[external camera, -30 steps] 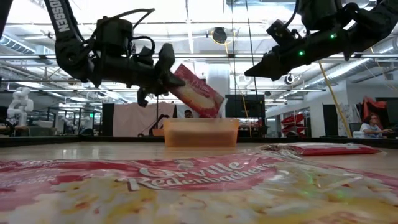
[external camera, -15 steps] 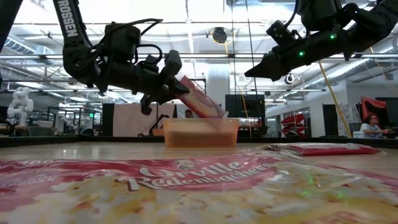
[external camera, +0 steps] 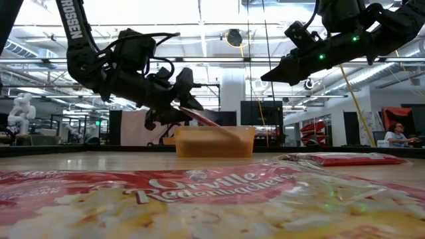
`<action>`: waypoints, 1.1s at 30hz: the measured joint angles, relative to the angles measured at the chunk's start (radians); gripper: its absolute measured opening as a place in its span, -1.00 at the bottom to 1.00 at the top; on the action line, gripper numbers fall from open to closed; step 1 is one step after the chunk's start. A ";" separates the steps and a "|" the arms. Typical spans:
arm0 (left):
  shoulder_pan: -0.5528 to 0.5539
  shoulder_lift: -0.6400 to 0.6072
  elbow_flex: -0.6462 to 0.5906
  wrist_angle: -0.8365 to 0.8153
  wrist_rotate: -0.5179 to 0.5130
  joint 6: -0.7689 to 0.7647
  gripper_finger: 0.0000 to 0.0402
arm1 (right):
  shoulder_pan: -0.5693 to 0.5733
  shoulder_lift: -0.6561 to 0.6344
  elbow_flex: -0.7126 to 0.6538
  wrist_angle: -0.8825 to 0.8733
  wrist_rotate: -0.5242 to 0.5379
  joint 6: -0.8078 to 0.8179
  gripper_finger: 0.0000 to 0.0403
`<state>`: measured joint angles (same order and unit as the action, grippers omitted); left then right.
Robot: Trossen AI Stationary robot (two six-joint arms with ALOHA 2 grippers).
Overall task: Sort popcorn bags into baskets
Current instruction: Put the red popcorn bag into the orange bin
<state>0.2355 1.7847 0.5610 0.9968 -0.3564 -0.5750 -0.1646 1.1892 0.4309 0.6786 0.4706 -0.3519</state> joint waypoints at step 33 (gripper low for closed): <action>0.144 -0.327 0.014 -0.597 0.477 0.361 0.00 | -0.011 0.000 0.000 0.073 -0.002 0.051 -0.63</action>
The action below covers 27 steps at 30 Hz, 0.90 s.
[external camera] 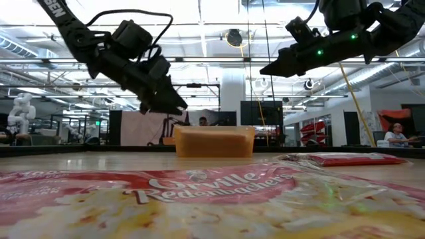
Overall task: Sort popcorn bags into baskets
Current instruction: Put the red popcorn bag into the orange bin
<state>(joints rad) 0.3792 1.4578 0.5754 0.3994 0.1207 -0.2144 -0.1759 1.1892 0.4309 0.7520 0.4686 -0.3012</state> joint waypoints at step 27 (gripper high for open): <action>0.065 0.190 0.118 -0.041 -0.198 0.210 -0.54 | 0.041 0.000 0.000 -0.294 -0.185 0.315 -0.63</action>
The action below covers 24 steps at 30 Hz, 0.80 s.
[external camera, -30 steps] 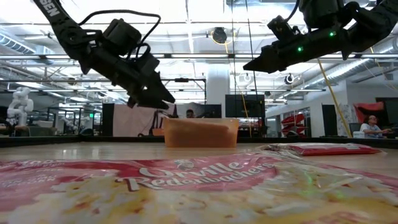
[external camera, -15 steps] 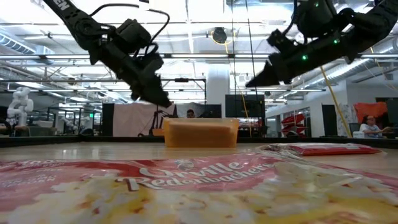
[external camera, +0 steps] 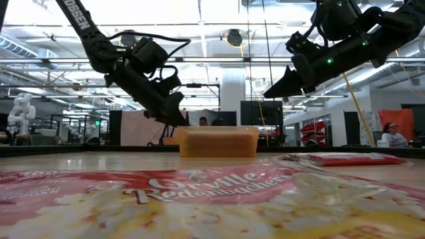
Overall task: Sort popcorn bags into baskets
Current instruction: Put the red popcorn bag into the orange bin
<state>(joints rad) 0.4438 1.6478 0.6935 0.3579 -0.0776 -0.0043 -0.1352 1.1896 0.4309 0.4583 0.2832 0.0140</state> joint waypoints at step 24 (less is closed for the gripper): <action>-0.092 -0.145 -0.065 -0.181 -0.002 -0.089 -0.54 | 0.100 -0.080 0.001 -0.552 -0.119 0.457 -0.63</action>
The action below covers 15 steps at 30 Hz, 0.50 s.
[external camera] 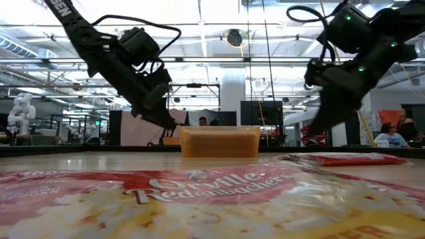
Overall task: Sort popcorn bags into baskets
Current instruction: Put the red popcorn bag into the orange bin
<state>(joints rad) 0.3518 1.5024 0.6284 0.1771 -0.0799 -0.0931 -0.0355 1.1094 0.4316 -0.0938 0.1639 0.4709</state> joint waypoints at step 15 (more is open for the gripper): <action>-0.164 -0.008 -0.186 0.427 -0.034 -0.073 -0.54 | -0.024 -0.144 0.000 -0.425 -0.009 0.283 -0.22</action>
<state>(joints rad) 0.1876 1.4939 0.4424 0.6038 -0.1135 -0.1659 -0.0593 0.9651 0.4316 -0.5190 0.1552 0.7543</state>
